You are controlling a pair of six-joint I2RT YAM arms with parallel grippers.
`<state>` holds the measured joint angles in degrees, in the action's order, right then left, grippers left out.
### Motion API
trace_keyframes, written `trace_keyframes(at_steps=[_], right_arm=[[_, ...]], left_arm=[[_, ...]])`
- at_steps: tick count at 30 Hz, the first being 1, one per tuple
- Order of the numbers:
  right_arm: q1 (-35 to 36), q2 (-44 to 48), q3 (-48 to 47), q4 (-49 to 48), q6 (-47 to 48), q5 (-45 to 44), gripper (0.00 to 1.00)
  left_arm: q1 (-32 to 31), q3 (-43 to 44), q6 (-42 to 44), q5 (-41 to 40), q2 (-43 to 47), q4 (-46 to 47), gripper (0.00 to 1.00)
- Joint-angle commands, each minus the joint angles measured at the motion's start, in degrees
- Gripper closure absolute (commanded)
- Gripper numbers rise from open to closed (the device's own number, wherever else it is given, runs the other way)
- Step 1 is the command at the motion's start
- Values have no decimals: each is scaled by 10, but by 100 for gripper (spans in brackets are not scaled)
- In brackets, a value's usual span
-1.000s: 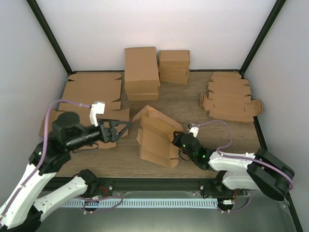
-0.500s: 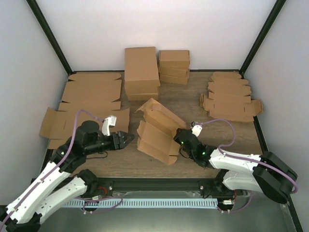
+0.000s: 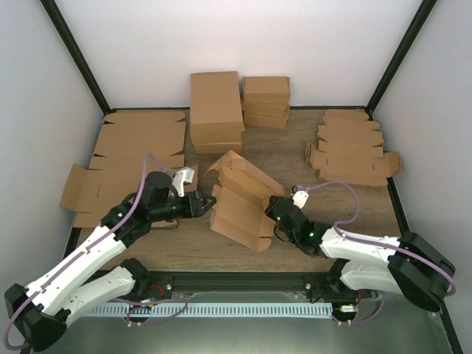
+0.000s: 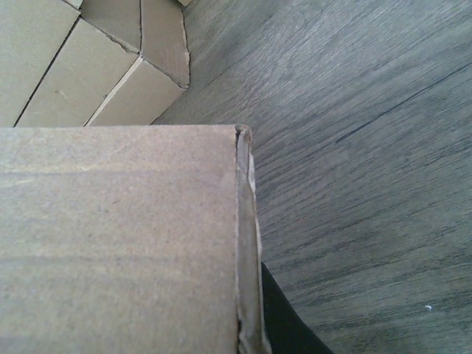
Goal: Fold the paper box
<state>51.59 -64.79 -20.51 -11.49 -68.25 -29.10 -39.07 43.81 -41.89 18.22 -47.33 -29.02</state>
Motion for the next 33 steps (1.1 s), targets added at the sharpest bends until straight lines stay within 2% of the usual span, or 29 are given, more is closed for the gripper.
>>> trace_keyframes(at_steps=[1, 4, 7, 8, 9, 11, 14, 15, 22, 27, 30, 33], right_arm=[[9, 8, -20, 9, -3, -36, 99], [12, 5, -21, 8, -10, -37, 99], [16, -3, -26, 15, -26, -36, 99], [17, -8, -28, 19, -33, -34, 99], [18, -13, -30, 25, -41, -31, 97], [18, -24, -31, 28, -53, -17, 86], [19, -40, -26, 20, -62, 4, 59], [21, -44, -22, 14, -64, 12, 53], [32, -46, -6, -74, 17, 148, 22], [48, -16, 6, -94, 71, 232, 12], [46, 17, 20, -93, 109, 278, 13], [46, 58, 13, -41, 143, 315, 13]], left_arm=[[-5, 7, 7, 0, -14, 46, 57], [-7, 1, 6, 5, -30, 61, 66], [-8, 0, 15, 0, -42, 66, 95], [-9, 2, 16, -9, -43, 62, 96], [-9, 6, 23, -23, -44, 55, 96], [-9, 20, 43, -38, -46, 35, 96], [-9, 55, 68, -48, -64, -7, 96], [-9, 68, 78, -53, -71, -30, 96], [-9, 154, 127, -77, -114, -130, 96], [-10, 184, 148, -51, -152, -175, 96], [-10, 179, 154, -46, -159, -182, 96], [-10, 172, 156, -47, -162, -183, 96]])
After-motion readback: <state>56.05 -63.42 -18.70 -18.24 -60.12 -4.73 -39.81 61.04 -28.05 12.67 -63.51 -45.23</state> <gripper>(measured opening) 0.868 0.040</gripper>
